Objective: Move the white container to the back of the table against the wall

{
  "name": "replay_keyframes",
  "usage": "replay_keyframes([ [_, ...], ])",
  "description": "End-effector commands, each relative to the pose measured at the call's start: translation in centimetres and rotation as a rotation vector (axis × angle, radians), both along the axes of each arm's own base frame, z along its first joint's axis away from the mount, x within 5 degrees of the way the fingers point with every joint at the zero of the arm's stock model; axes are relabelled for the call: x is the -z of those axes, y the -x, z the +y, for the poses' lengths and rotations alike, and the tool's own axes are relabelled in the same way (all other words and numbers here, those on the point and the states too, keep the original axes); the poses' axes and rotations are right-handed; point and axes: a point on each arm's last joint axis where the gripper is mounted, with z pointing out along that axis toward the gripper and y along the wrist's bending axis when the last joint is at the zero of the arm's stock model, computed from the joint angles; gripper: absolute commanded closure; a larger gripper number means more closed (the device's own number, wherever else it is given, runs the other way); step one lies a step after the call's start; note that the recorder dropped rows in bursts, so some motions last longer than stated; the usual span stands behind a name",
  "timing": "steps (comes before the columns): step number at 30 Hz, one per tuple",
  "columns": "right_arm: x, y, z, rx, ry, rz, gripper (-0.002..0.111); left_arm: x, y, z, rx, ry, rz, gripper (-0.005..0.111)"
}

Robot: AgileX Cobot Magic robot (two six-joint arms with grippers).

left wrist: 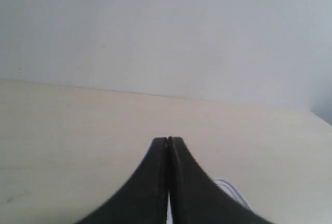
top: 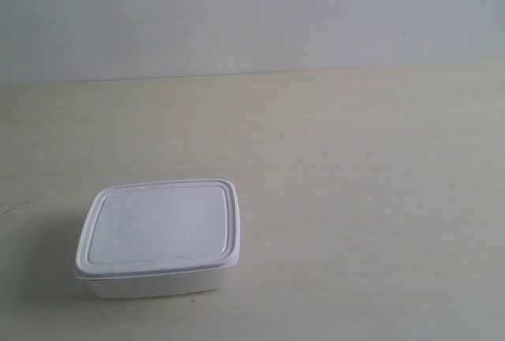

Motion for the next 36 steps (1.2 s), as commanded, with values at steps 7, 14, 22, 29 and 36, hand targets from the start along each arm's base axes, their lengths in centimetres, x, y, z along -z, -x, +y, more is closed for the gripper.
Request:
replay_keyframes([
  [7, -8.6, -8.1, 2.1, -0.136, 0.094, 0.372, 0.108, -6.5, -9.3, -2.9, 0.081, -0.115, 0.332, 0.107],
  [14, -10.8, -14.9, 6.9, -0.614, 0.103, 0.514, 0.108, -5.6, -8.5, -6.0, 0.261, -0.175, 0.406, 0.107],
  [22, -8.9, -15.4, 12.7, -0.78, 0.228, 0.535, 0.108, -2.2, -7.2, -6.2, 0.299, -0.202, 0.52, 0.107],
  [29, -4.4, -15.9, 17.1, -0.853, 0.321, 0.684, 0.108, 0.5, -6.3, -5.8, 0.277, -0.146, 0.585, 0.107],
  [36, 1.1, -15.8, 21.4, -0.905, 0.407, 0.802, 0.108, 2.4, -5.4, -5.5, 0.264, -0.12, 0.649, 0.107],
])
